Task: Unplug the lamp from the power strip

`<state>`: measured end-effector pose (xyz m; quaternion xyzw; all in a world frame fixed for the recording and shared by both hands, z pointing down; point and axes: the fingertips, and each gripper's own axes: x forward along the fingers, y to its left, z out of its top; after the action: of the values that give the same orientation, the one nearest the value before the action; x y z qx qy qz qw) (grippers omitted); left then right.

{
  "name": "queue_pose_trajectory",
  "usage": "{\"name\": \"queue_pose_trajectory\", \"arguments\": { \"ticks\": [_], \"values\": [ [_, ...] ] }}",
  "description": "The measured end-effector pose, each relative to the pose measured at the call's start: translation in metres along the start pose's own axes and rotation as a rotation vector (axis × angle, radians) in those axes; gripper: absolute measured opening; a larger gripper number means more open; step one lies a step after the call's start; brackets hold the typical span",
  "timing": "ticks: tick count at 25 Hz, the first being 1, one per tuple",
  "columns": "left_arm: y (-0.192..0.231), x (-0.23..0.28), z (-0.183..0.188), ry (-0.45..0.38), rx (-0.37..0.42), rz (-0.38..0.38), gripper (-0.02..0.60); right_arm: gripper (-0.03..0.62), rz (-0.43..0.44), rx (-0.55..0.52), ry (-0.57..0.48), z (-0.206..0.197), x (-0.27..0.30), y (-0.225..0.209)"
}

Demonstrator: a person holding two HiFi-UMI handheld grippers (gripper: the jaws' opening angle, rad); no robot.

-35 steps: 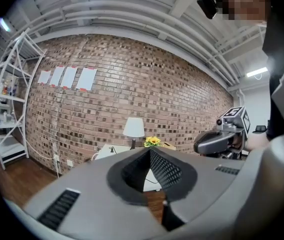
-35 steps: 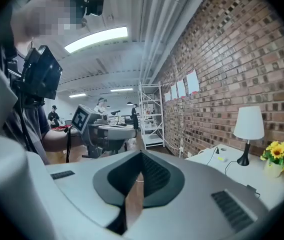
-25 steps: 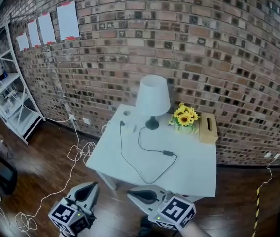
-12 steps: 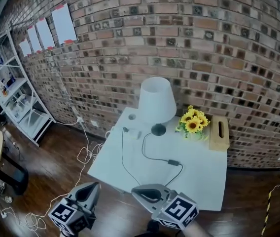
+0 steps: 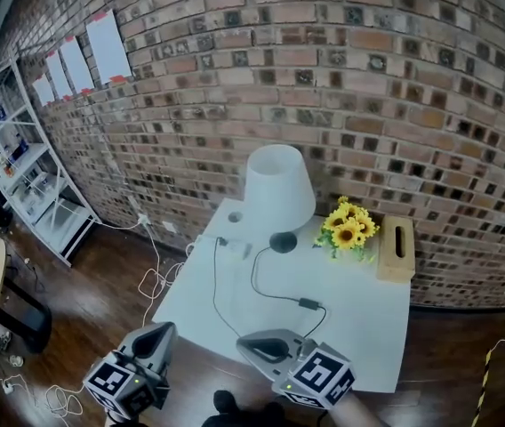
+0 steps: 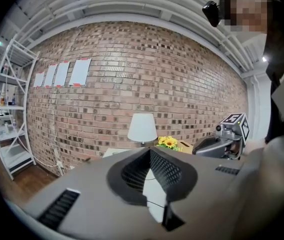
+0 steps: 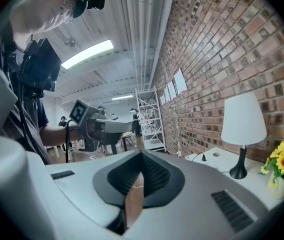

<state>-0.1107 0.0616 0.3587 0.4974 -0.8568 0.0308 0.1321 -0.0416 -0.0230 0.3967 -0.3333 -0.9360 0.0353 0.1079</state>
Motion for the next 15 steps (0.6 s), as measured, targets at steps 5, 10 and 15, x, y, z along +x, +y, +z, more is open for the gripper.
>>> {"name": "queue_pose_trajectory", "arguments": {
  "ticks": [5,10,15],
  "values": [
    [0.004,0.013,0.006,-0.018,-0.01,-0.029,0.015,-0.012,-0.016,-0.011,0.06,-0.012,0.004,-0.012],
    [0.015,0.028,0.005,-0.035,-0.002,-0.06,0.015,-0.012,-0.057,-0.006,0.057,-0.007,0.005,-0.024],
    [0.039,0.039,0.007,-0.037,-0.007,-0.095,0.015,-0.012,-0.081,0.0,0.08,-0.003,0.027,-0.034]
  ]
}}
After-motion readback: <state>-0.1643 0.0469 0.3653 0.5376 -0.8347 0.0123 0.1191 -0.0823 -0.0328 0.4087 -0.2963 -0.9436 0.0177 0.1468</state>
